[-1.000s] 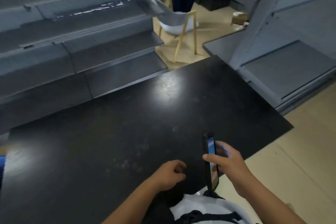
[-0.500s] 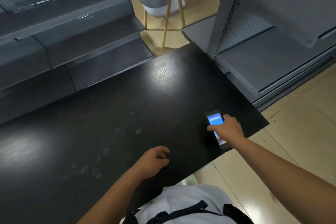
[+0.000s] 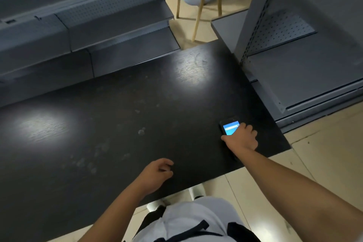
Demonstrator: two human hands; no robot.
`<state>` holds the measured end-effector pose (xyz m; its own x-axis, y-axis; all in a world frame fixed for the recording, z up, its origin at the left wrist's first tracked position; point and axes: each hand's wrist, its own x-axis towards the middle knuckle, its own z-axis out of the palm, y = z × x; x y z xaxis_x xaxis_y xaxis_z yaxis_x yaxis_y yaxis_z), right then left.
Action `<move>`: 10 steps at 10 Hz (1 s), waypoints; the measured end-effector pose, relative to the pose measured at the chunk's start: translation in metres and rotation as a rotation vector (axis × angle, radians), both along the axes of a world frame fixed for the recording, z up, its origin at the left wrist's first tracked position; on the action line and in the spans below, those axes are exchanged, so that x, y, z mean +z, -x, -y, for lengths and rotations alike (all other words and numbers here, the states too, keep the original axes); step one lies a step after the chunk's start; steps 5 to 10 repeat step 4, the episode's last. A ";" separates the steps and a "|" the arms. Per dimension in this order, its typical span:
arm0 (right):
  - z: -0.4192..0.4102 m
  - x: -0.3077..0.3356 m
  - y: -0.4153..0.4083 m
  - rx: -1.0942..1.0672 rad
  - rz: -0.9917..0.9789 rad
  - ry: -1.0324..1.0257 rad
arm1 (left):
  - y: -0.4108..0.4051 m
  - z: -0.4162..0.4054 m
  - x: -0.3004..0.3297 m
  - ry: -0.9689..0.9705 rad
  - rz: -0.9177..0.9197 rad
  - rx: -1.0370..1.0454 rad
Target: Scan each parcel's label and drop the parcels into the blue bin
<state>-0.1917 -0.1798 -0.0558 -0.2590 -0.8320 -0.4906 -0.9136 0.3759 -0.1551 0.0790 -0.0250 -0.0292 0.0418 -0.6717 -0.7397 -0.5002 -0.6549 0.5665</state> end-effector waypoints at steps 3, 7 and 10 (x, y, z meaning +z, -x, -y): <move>0.000 0.007 0.011 0.071 -0.001 -0.054 | -0.008 -0.035 0.009 0.003 -0.004 0.190; -0.005 0.023 0.013 0.086 0.036 -0.016 | -0.016 -0.040 0.018 0.045 0.015 0.193; -0.005 0.023 0.013 0.086 0.036 -0.016 | -0.016 -0.040 0.018 0.045 0.015 0.193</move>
